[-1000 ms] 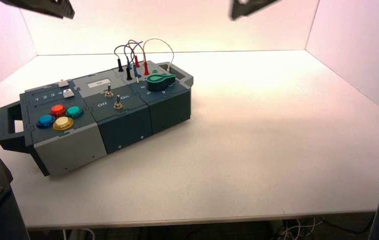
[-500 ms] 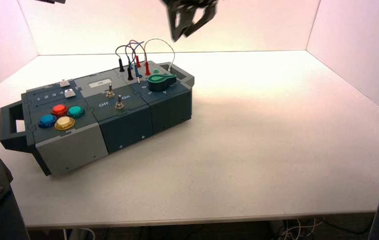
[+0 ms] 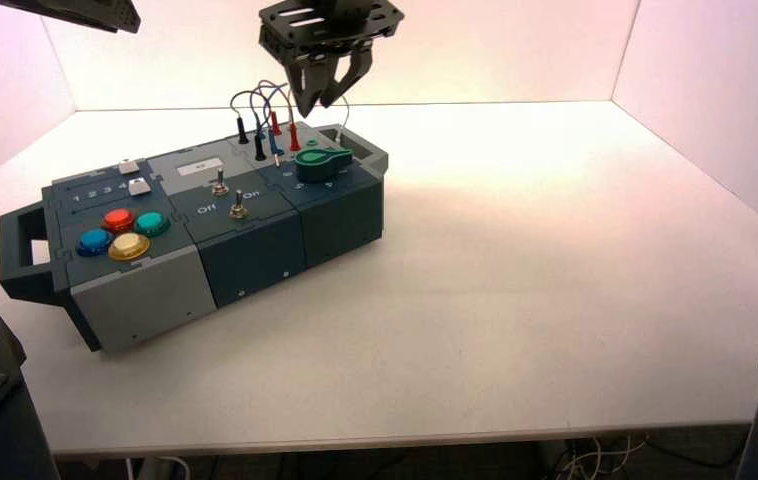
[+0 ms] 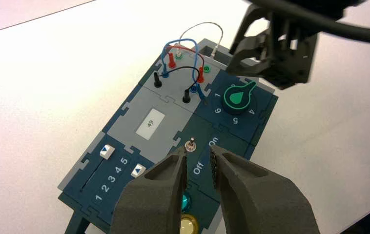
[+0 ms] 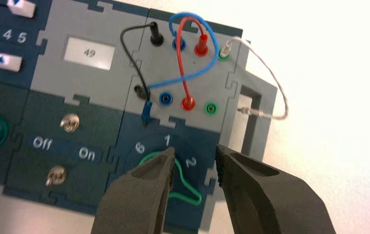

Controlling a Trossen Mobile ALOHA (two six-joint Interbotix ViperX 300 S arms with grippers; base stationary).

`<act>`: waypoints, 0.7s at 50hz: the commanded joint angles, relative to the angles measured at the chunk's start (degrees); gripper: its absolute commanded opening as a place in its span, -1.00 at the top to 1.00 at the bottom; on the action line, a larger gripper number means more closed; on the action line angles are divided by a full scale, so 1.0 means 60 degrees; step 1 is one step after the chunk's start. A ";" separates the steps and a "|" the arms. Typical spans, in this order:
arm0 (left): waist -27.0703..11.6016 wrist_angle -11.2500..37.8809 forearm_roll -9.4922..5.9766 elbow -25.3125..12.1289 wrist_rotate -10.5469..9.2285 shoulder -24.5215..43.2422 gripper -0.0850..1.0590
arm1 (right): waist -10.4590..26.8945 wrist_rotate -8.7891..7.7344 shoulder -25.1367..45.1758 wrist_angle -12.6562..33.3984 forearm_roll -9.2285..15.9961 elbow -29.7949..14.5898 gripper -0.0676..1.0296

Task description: Pull the red wire.

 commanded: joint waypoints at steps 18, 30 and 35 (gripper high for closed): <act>0.0044 -0.0059 0.0000 -0.0249 0.0015 0.0059 0.36 | 0.0073 -0.0176 0.0952 0.0586 0.0015 -0.1611 0.06; 0.0044 -0.0044 0.0000 -0.0249 0.0015 0.0059 0.36 | 0.0073 -0.0205 0.1274 0.0645 0.0029 -0.2007 0.06; 0.0044 -0.0044 0.0015 -0.0249 0.0015 0.0059 0.36 | 0.0073 -0.0205 0.1392 0.0718 0.0029 -0.2139 0.06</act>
